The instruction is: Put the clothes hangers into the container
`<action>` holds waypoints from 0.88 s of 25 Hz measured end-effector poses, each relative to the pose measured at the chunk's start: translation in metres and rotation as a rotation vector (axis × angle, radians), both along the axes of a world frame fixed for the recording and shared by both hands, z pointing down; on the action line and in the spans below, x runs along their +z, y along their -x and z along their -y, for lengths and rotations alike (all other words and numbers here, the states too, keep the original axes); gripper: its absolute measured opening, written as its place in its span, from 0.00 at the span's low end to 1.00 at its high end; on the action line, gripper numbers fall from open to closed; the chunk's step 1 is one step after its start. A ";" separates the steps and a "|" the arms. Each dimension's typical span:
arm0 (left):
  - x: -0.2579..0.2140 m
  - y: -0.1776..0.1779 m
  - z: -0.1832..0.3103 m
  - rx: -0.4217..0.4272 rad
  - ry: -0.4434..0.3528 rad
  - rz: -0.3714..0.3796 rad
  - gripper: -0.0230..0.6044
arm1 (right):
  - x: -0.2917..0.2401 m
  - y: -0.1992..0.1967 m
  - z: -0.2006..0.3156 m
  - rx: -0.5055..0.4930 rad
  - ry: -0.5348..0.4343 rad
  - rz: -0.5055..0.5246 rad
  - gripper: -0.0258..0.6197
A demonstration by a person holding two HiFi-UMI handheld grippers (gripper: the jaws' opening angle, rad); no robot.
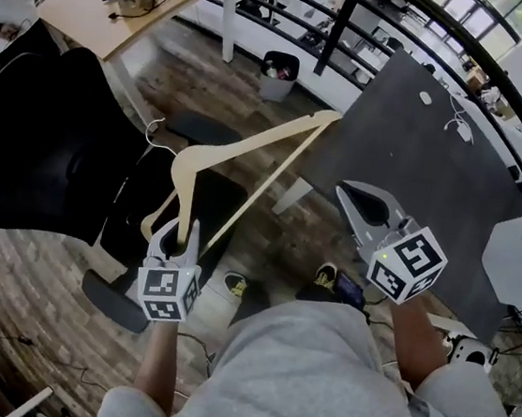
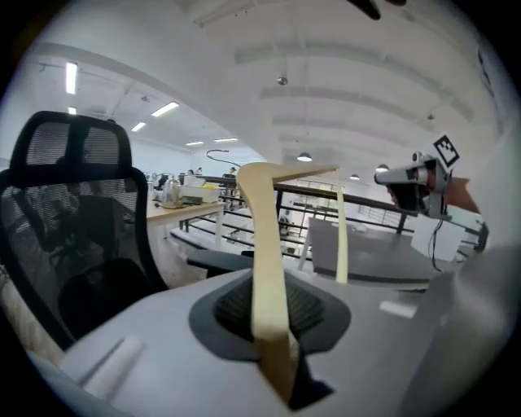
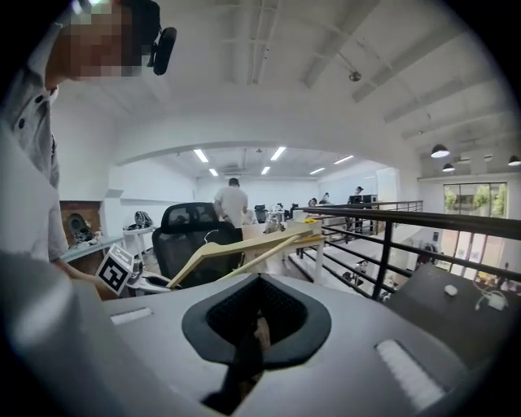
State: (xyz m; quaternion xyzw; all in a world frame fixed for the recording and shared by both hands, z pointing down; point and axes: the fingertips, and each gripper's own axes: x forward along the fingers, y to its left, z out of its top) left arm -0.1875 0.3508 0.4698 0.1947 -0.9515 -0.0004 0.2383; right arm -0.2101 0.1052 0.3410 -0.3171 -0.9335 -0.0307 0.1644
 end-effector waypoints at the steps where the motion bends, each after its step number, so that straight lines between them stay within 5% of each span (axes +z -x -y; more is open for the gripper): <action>1: -0.002 0.007 0.019 0.042 0.000 0.007 0.13 | -0.002 -0.003 0.019 0.039 -0.004 0.005 0.04; 10: -0.031 0.030 0.196 0.328 0.013 0.068 0.13 | -0.016 -0.049 0.189 0.309 0.008 0.047 0.04; 22: -0.054 -0.018 0.469 0.637 0.018 0.091 0.13 | -0.015 -0.170 0.425 0.613 0.046 0.080 0.04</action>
